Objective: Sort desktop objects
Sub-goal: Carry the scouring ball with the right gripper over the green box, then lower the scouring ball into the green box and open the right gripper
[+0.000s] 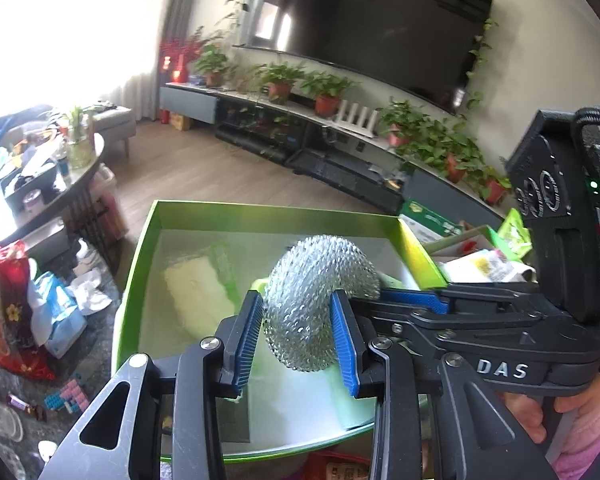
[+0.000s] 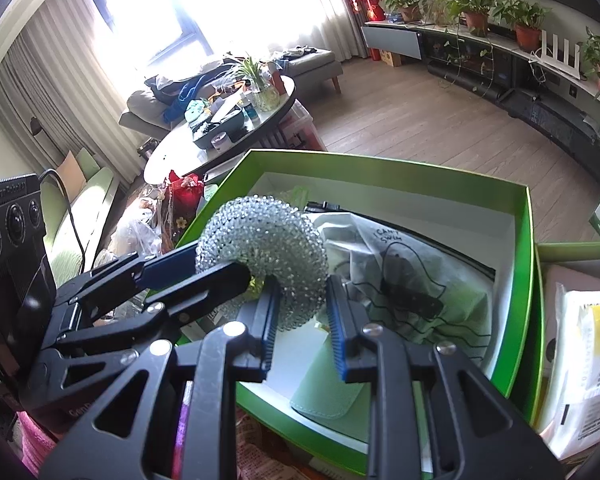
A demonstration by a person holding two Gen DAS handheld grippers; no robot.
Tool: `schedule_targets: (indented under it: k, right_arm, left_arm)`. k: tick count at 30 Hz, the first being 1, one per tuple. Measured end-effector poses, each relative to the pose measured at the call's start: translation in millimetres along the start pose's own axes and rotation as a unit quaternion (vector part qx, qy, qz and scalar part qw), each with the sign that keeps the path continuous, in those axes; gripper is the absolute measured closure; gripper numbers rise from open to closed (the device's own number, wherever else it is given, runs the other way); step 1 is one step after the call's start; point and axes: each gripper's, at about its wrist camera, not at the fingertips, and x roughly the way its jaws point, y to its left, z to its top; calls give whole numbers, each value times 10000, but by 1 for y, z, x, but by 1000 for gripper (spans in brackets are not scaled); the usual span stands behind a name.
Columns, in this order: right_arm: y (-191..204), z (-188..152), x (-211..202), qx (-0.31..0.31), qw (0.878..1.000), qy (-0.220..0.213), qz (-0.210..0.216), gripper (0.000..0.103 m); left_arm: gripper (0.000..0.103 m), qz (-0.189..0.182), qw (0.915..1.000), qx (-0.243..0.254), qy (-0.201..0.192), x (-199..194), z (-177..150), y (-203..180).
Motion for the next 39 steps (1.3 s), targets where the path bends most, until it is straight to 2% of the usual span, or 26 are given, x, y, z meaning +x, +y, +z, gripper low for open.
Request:
schedule_targets:
  k: [3,8,12,16,24,34,39]
  right_arm:
    - [1,-1,2,32,10000,68,-20,76]
    - [1,-1,-1,56,9999,82,-104,75]
    - [0,-1,-5,141,9999,-28,-70,60]
    - [8,-1,-10,20,9998,-135,-128,60]
    - [9,-3,-15,-14,9999,-126,-94,60]
    - [14,-13,-38,-2,9998,-201,-96,60]
    - [23,-20,-55,-65,9995,-283,-110,60]
  left_arm:
    - [69,150,9999,14,-18,0,-1,-1]
    - [69,179,9998,-10,-31,-1,0,0]
    - [69,226,9997,-78,-64,-3,0,3]
    - [69,335,9994,12,-71,-4,-1,2]
    - [69,295,9995,-8,-74,-9,-2,1]
    - [69,252,9995,105,-152,-30,-3,-18]
    - [63,233,9995,102,-182,-47,-4,-26]
